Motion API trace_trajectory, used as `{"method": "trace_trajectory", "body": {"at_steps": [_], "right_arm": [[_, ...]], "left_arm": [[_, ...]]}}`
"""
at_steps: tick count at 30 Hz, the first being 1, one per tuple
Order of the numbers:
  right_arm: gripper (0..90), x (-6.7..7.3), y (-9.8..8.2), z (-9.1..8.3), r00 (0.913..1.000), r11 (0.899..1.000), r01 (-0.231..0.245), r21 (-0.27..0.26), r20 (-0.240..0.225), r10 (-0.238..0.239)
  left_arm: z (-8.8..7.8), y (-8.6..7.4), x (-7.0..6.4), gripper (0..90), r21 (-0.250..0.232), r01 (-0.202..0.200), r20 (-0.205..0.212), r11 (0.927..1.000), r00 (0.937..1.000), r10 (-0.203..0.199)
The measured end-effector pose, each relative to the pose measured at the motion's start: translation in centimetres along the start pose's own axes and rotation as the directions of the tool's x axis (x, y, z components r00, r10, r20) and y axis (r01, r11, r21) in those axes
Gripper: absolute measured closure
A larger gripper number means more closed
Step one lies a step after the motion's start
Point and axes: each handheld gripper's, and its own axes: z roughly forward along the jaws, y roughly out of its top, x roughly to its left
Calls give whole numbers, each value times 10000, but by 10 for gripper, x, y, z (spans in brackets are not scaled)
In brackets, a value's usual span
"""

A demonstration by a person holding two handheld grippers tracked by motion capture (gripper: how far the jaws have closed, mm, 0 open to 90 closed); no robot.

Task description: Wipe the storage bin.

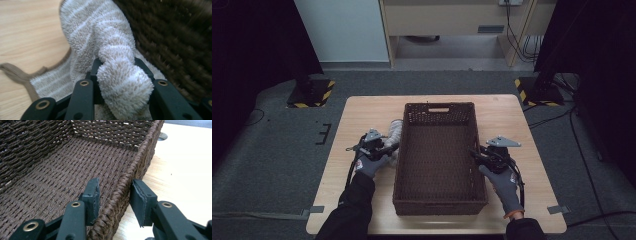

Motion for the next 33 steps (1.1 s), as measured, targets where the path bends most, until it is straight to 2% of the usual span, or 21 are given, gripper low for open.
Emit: {"method": "trace_trajectory", "body": {"at_steps": [2,8,9,12,15,20,22,24,27,30,31,33], "right_arm": [[575,0,0,0,10000,10000,-17,26,-25,17],[569,0,2,-8,9998,9999,109,36,-156,-108],[573,0,1,-8,9998,9999,82,63,-161,-81],[584,0,-1,-8,9996,9998,95,197,-285,-89],[587,1,-1,-7,9996,9997,166,203,-229,-161],[590,1,-2,-7,9997,9999,91,125,-233,-88],[590,1,-2,-6,9997,10000,31,68,-233,-29],[589,1,-3,-7,9997,10000,8,70,-237,-6],[587,1,-3,-6,9997,10000,23,52,-243,-22],[585,1,-3,-6,9997,10000,1,71,-230,0],[584,2,-3,-6,9997,10000,2,63,-240,0],[582,1,-3,-6,9997,10000,8,74,-231,-6]], "left_arm": [[-11,7,-3,654,-463,102,106,9989,9999,-97],[-34,27,-17,653,-1328,-219,345,9909,9990,267],[-36,29,-19,652,-1339,-350,293,9904,9988,392],[-34,28,-20,652,-1301,-395,268,9907,9987,433],[-26,20,-18,654,-979,-463,196,9941,9986,485],[-14,3,-14,654,-306,-299,146,9991,9994,303],[-9,-2,-12,654,-188,-87,198,9998,9998,91],[-9,-4,-10,655,-213,108,245,9997,9996,-103],[-11,-2,-10,656,-315,153,246,9994,9996,-146],[-25,9,-11,657,-1085,400,539,9933,9980,-343],[-29,12,-12,658,-1265,401,619,9912,9976,-325],[-38,17,-18,657,-1502,152,733,9885,9973,-42]]}}
